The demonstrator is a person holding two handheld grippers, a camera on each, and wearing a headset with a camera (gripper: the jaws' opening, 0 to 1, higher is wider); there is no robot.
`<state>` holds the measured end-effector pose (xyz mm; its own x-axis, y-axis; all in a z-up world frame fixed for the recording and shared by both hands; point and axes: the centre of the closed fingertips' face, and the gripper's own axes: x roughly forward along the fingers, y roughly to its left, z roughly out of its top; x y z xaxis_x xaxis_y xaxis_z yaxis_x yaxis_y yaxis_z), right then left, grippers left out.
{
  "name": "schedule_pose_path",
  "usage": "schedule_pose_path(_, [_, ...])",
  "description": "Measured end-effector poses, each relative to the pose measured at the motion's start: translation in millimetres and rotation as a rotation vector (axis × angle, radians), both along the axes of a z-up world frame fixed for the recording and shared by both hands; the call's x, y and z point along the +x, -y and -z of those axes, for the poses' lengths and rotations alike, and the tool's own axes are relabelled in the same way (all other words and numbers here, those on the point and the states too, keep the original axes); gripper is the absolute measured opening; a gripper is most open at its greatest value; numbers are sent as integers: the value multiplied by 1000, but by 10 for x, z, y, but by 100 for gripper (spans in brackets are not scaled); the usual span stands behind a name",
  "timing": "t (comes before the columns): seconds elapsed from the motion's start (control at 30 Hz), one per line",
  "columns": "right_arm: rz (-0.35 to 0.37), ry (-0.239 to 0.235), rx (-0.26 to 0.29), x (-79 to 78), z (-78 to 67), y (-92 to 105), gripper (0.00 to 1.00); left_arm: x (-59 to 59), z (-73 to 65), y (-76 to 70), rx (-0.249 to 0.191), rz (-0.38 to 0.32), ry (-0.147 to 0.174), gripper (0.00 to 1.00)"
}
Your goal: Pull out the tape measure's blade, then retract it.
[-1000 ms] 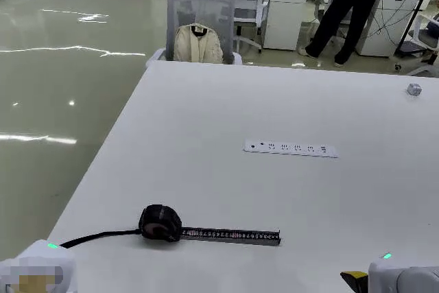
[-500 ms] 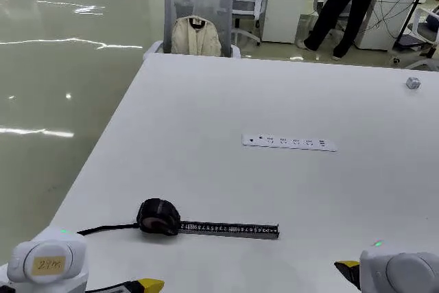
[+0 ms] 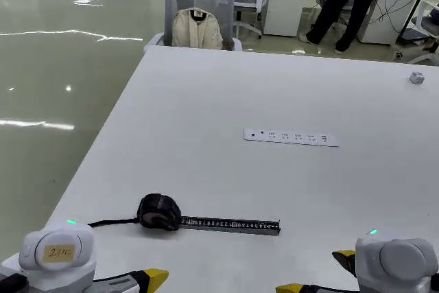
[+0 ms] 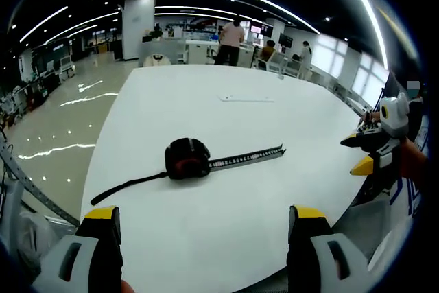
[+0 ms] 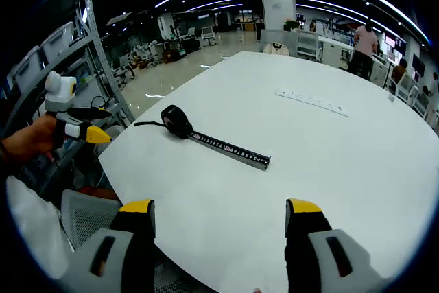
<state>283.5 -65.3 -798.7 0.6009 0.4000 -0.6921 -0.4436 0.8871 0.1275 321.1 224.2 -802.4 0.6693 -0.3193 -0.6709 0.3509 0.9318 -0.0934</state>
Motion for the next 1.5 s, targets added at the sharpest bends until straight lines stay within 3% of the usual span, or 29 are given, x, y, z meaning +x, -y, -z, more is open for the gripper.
schedule_pose_path(0.6, [-41,-24,-21,240,130,-16,77,213,112,129,-16,-12,-18,98])
schedule_pose_path(1.5, [-89,-66,-53,472,383,6,75,526,315,264,-23,-26,-36,93])
